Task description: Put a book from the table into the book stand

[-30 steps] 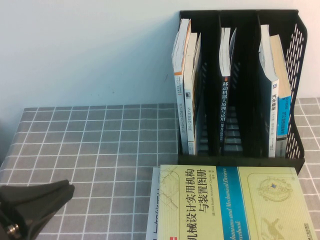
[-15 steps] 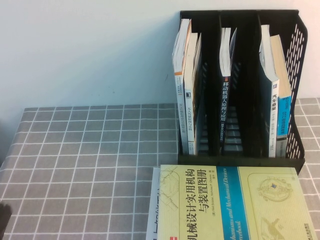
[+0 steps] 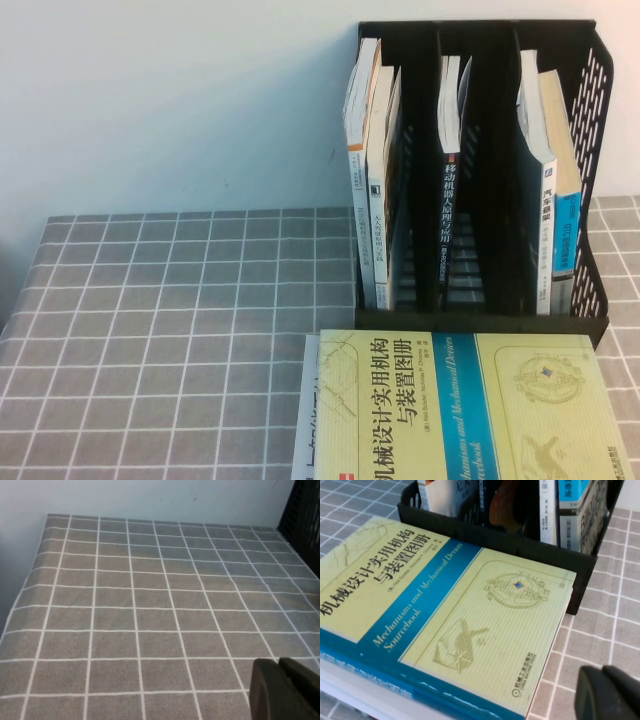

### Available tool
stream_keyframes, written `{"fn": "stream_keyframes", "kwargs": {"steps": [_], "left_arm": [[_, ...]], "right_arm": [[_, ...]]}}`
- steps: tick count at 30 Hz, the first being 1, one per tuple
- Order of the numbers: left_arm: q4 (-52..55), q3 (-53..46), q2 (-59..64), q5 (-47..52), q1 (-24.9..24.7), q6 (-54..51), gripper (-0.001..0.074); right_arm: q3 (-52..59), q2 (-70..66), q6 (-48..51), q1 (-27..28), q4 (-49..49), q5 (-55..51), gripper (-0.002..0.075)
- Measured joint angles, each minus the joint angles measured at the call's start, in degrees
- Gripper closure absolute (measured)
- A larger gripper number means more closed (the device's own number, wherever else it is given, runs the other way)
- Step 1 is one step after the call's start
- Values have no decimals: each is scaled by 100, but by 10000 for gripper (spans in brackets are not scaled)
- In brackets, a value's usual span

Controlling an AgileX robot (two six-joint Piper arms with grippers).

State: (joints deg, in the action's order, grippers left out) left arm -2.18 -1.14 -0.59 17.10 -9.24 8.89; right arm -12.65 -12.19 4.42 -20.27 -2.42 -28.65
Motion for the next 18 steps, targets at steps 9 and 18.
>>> {"fn": "stream_keyframes", "kwargs": {"steps": [9,18], "left_arm": [[-110,0,-12,13,0,64,737],[-133,0,-12,13,0,-5,737]], "right_arm": [[0,0,0,0,0,0,729],[0,0,-81,0,0,0,729]]}}
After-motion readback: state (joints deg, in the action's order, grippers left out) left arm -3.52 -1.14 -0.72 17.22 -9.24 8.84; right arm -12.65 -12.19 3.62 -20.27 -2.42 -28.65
